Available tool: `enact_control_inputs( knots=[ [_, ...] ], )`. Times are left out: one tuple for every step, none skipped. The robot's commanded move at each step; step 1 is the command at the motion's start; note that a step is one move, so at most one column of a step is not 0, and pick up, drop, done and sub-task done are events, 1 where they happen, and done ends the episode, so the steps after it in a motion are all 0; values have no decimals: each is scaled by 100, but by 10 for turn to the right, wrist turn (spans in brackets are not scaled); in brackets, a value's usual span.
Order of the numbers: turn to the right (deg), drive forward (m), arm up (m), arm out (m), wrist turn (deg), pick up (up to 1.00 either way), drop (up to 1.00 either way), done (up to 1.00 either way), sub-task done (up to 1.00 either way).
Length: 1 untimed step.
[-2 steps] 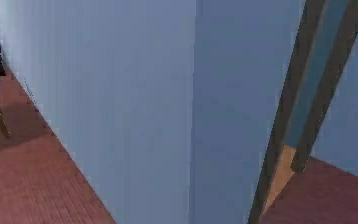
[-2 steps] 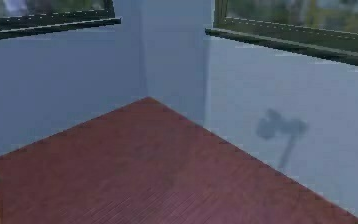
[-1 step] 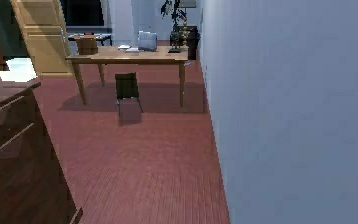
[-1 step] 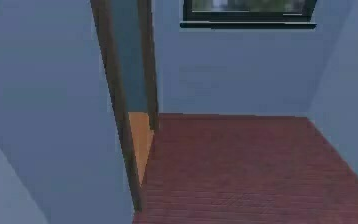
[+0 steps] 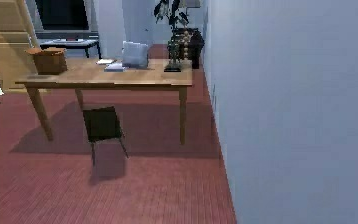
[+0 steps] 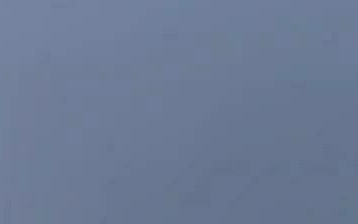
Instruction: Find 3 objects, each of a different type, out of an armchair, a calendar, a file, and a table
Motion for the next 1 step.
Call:
enact_control_inputs(
  knots=[
    [0, 100, 0, 0, 0, 0, 0, 0, 0]
  ],
)
